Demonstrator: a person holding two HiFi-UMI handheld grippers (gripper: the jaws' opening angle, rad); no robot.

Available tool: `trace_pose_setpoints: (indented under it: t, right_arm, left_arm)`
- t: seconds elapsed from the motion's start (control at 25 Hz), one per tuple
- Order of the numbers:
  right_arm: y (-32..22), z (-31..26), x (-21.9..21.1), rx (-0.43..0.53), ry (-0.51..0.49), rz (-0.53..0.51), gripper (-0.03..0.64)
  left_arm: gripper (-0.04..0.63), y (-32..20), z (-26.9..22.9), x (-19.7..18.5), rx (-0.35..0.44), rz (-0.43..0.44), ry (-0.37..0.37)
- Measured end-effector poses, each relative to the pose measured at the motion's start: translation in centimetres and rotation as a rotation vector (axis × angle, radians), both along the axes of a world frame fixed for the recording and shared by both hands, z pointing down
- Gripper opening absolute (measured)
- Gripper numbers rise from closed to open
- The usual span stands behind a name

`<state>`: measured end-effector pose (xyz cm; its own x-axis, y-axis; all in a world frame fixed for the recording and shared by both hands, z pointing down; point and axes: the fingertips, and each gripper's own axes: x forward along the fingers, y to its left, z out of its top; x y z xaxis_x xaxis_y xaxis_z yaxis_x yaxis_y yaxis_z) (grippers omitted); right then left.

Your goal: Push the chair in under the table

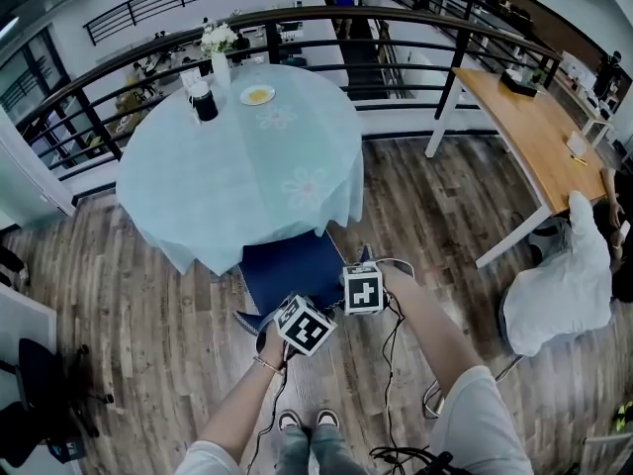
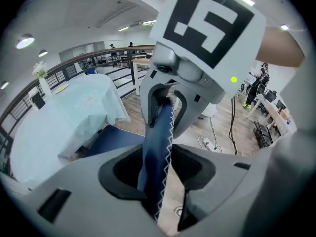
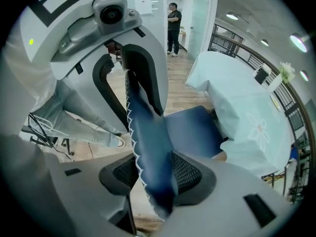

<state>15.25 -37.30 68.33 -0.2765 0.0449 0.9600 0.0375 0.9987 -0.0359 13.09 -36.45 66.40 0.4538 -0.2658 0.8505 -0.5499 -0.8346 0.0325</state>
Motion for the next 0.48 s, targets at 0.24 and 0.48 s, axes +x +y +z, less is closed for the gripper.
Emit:
trace_pose_setpoints:
  t: [0.24, 0.48]
  right_arm:
    - [0.0, -1.0, -0.5, 0.017, -0.022, 0.015, 0.192]
    - [0.2, -3.8, -1.8, 0.006, -0.071, 0.024, 0.190]
  left_arm:
    - [0.176, 0.2, -1.6, -0.8, 0.000, -0.036, 0.059]
    - [0.176, 0.8, -2.5, -2.0, -0.010, -0.074, 0.084]
